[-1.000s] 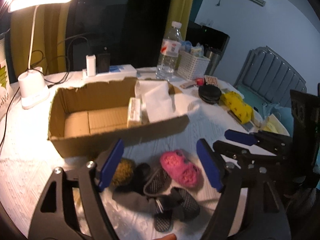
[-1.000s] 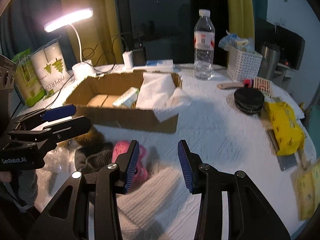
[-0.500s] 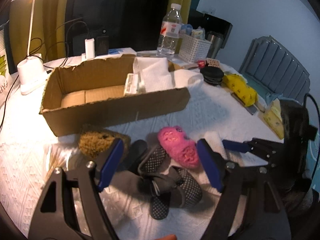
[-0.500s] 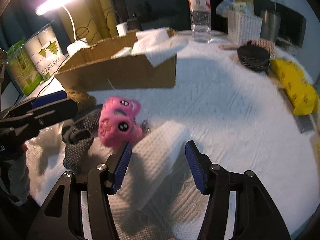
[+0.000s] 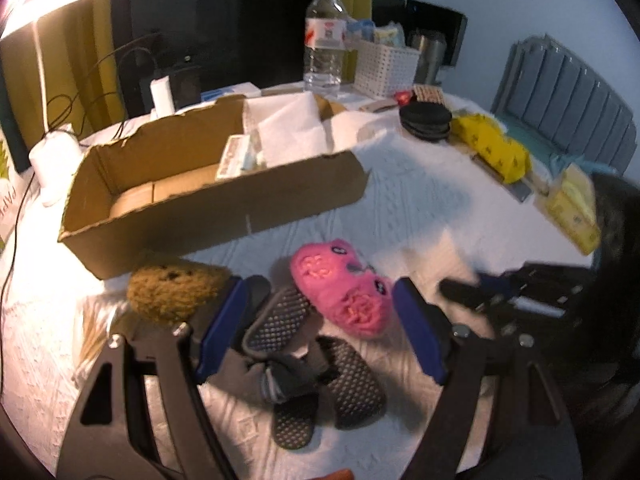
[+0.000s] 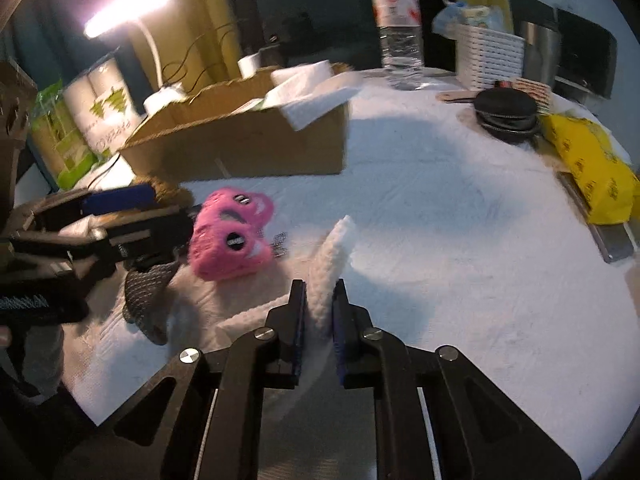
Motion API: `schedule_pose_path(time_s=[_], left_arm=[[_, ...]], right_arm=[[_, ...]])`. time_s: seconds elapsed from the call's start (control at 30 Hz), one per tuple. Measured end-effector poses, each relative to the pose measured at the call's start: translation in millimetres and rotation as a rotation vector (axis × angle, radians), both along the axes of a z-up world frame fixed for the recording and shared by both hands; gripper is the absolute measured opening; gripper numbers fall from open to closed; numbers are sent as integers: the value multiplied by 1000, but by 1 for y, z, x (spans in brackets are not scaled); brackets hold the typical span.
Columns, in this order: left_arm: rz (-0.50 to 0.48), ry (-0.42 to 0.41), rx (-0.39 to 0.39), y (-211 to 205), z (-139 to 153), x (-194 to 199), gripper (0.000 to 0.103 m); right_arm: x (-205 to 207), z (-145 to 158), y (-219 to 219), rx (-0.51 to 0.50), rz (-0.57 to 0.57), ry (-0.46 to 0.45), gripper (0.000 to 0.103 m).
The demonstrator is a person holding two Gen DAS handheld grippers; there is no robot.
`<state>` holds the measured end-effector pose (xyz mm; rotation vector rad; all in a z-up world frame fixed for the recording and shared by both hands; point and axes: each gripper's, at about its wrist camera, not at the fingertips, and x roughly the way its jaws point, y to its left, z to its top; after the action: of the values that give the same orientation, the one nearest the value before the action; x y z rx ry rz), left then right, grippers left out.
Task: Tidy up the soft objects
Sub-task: 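Grasp the pink fuzzy slipper with the left tool while the right tool lifts the cloth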
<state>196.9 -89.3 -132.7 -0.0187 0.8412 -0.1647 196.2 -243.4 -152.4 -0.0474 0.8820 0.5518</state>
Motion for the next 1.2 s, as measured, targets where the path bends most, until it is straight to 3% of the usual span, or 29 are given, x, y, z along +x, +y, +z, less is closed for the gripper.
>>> schedule_pose_path(time_s=[0.2, 0.43, 0.5, 0.57, 0.7, 1.2], left_arm=[[-29, 44, 77, -23, -13, 17, 77], [-40, 103, 115, -34, -31, 35, 77], [-53, 96, 109, -35, -31, 35, 73], [-75, 97, 102, -36, -32, 36, 62], [-95, 82, 61, -32, -28, 32, 53], [-129, -36, -46, -15, 21, 9, 52]], right_arm=[[7, 6, -26, 42, -39, -10, 13], [12, 2, -37, 75, -52, 4, 13], [14, 1, -40, 88, -59, 9, 13], [13, 2, -42, 98, -61, 8, 13], [14, 3, -42, 93, -65, 12, 13], [15, 37, -44, 89, -100, -58, 13]])
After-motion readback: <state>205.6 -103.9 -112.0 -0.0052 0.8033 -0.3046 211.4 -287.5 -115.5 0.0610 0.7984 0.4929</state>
